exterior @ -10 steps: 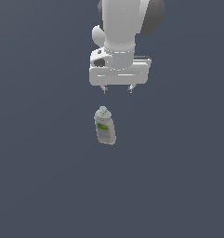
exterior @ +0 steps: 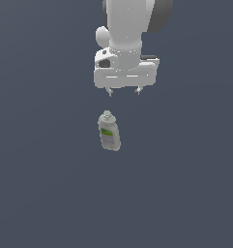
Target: Pick up the object and move it to a goal position.
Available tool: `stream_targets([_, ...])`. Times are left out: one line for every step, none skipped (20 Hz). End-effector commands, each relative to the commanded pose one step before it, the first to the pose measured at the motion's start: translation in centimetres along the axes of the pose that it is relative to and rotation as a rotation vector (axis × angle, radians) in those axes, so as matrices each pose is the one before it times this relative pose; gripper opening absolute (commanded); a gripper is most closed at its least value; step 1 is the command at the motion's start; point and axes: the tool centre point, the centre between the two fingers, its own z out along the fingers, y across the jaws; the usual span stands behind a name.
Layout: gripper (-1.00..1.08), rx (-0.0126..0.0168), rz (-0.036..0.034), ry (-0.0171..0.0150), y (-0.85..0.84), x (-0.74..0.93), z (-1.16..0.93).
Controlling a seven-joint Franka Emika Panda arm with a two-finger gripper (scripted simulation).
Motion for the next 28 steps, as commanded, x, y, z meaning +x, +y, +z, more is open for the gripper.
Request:
stream_targets([1.00,0.00744,0.00552,0.00023,-0.200,-0.001,-0.181])
stream_targets([1.00,0.00055,0.00106,0.00001,-0.014,-0.002,-0.014])
stream_targets([1.00,-0.00047,-0.00014,-0.00002,0.015,-0.001,0.012])
stream_targets([1.00,-0.00089,-0.00144,-0.00003,0.027,0.003,0.023])
stream_targets([1.00,-0.00058,-0.00261,0.00001,0.018,0.007,0.017])
stream_targets([1.00,-0.00020,-0.00358,0.00004,0.021,0.012,0.010])
stream_targets([1.00,-0.00003,-0.00473,0.00007,0.020,0.016,0.008])
stream_targets([1.00,0.00001,-0.00594,0.00009,0.023,0.020,0.009])
stream_targets([1.00,-0.00005,-0.00718,0.00011,0.029,0.023,0.012])
stream_targets([1.00,-0.00016,-0.00840,0.00012,0.037,0.027,0.016])
stream_targets([1.00,-0.00026,-0.00960,0.00012,0.045,0.030,0.021])
stream_targets([1.00,-0.00034,-0.01077,0.00013,0.052,0.033,0.024])
stream_targets([1.00,-0.00040,-0.01190,0.00014,0.057,0.036,0.027])
stream_targets([1.00,-0.00042,-0.01297,0.00015,0.063,0.038,0.029])
stream_targets([1.00,-0.00042,-0.01414,0.00016,0.068,0.041,0.031])
stream_targets([1.00,-0.00043,-0.01531,0.00017,0.073,0.043,0.033])
stream_targets([1.00,-0.00047,-0.01645,0.00017,0.080,0.045,0.036])
stream_targets([1.00,-0.00053,-0.01765,0.00017,0.087,0.047,0.039])
stream_targets([1.00,-0.00058,-0.01883,0.00017,0.094,0.048,0.042])
stream_targets([1.00,-0.00061,-0.02000,0.00016,0.101,0.049,0.045])
stream_targets([1.00,-0.00065,-0.02121,0.00016,0.108,0.049,0.047])
stream_targets([1.00,-0.00070,-0.02242,0.00015,0.115,0.049,0.050])
stream_targets([1.00,-0.00074,-0.02361,0.00014,0.123,0.049,0.053])
stream_targets([1.00,-0.00076,-0.02407,0.00012,0.127,0.047,0.055])
stream_targets([1.00,-0.00077,-0.02407,0.00010,0.128,0.043,0.055])
stream_targets([1.00,-0.00077,-0.02408,0.00008,0.129,0.040,0.055])
stream_targets([1.00,-0.00078,-0.02408,0.00005,0.130,0.036,0.056])
stream_targets([1.00,-0.00078,-0.02408,0.00003,0.131,0.033,0.056])
